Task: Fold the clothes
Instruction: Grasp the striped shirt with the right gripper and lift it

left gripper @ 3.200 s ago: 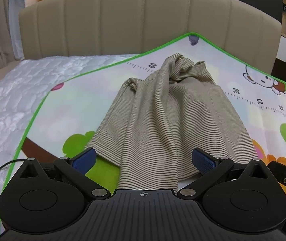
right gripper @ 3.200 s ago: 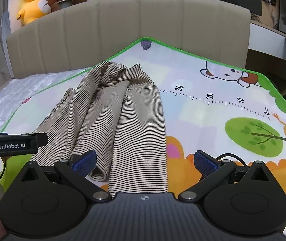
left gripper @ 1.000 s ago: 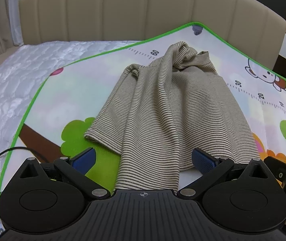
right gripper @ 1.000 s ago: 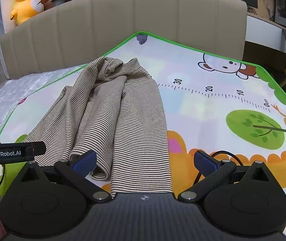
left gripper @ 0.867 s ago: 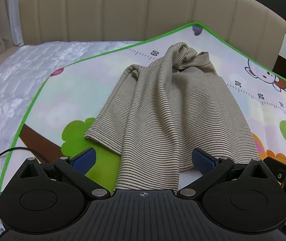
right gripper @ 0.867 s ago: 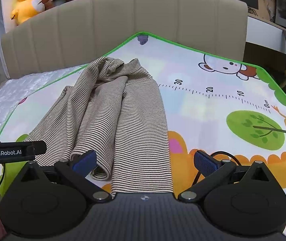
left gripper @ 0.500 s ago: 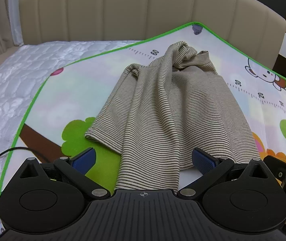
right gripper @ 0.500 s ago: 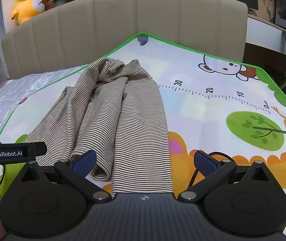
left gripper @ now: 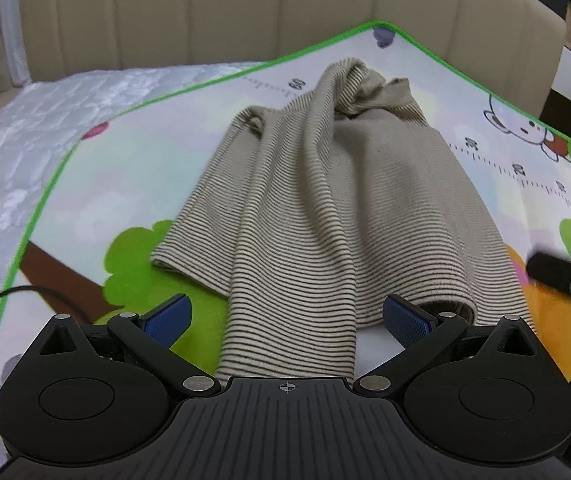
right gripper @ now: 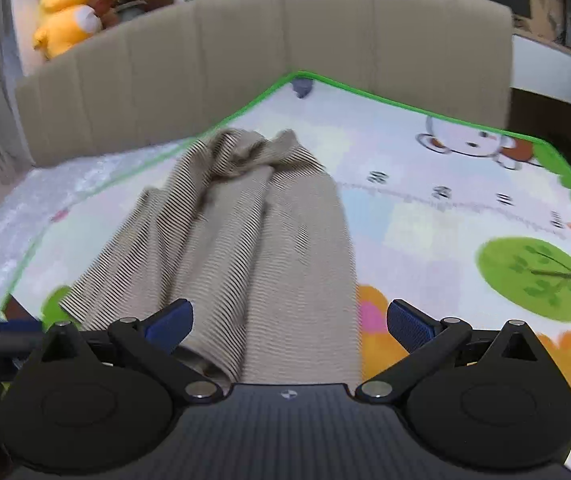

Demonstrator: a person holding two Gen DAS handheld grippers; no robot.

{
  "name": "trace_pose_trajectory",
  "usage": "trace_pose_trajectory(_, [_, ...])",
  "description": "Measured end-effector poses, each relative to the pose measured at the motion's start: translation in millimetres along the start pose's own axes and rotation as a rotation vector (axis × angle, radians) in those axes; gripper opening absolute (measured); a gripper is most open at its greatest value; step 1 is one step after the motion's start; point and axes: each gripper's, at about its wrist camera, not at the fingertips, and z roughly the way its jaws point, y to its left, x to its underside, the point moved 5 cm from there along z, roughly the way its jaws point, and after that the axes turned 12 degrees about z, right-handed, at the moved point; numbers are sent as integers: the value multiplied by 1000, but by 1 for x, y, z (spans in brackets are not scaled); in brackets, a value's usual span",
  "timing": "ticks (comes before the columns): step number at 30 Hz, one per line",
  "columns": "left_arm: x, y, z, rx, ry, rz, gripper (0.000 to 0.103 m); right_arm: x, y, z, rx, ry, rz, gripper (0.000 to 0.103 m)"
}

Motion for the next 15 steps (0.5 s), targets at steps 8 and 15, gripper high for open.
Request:
trace_pose_trajectory(8, [5,-13,43,40,145,136,80,-44,-4,51,-26,-3,-36,103])
trace_pose_trajectory(15, [-9,1,44,38,75,191,23,-41,-2,86,-68,44,-178,103])
